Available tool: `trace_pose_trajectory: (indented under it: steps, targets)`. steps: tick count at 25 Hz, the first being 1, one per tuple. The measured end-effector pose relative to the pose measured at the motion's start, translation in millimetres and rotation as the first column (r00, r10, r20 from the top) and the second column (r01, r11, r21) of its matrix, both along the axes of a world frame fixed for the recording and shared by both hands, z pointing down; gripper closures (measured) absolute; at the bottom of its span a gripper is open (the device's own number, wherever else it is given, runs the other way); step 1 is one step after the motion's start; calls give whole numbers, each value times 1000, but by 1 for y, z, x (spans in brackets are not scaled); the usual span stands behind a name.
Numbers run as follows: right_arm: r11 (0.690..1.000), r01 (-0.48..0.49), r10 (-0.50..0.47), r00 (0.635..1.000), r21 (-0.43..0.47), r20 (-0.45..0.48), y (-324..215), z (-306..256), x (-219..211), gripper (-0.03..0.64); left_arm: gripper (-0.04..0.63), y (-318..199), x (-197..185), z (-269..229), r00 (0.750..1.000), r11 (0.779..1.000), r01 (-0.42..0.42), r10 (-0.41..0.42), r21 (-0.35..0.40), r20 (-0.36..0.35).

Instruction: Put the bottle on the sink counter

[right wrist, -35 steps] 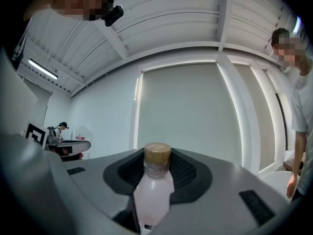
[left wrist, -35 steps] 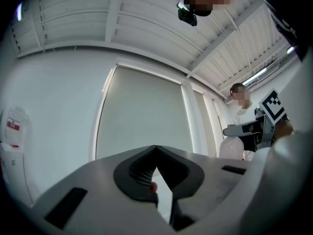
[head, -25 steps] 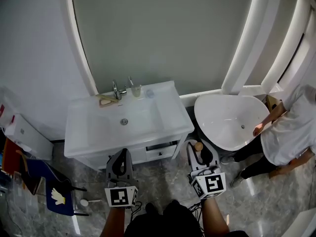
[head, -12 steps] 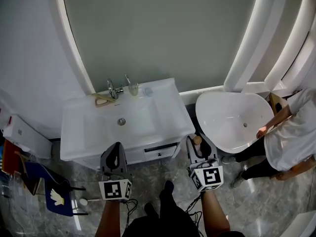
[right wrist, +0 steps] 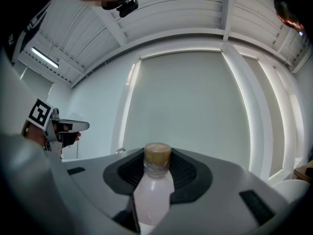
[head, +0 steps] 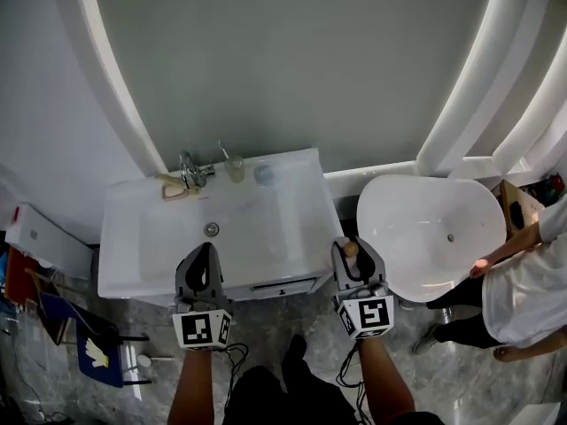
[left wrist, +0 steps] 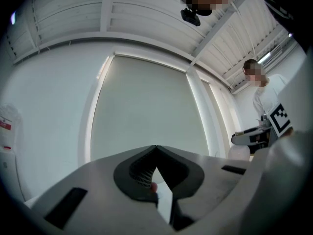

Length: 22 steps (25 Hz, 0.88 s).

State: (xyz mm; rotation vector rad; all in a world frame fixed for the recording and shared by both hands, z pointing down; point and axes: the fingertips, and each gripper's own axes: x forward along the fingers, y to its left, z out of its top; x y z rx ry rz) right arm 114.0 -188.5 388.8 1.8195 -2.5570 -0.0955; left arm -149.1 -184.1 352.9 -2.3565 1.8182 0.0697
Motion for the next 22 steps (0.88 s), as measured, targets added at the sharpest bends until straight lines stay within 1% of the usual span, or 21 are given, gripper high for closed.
trace_pose_trajectory:
  steps: [2, 5, 9, 12, 17, 22]
  targets:
    - [1000, 7, -7, 1000, -7, -9, -19, 12, 6, 468, 574, -15, 6, 3, 1000, 1000, 12, -12, 7, -6]
    - [1000, 5, -5, 1000, -25, 1, -40, 30, 11, 468, 574, -36, 15, 16, 1000, 1000, 5, -5, 4, 3]
    - [999, 4, -4, 1000, -35, 3, -64, 62, 10, 468, 574, -61, 21, 44, 1000, 1000, 5, -6, -26, -8]
    - [999, -17, 18, 1000, -51, 8, -82, 93, 10, 468, 574, -75, 24, 67, 1000, 999, -9, 9, -52, -13]
    - [991, -63, 62, 998, -116, -8, -105, 160, 11, 468, 574, -89, 28, 107, 999, 994, -46, 44, -101, -20]
    - [979, -83, 78, 996, -185, -33, -120, 221, 8, 468, 574, -102, 26, 142, 998, 991, -60, 58, -120, -22]
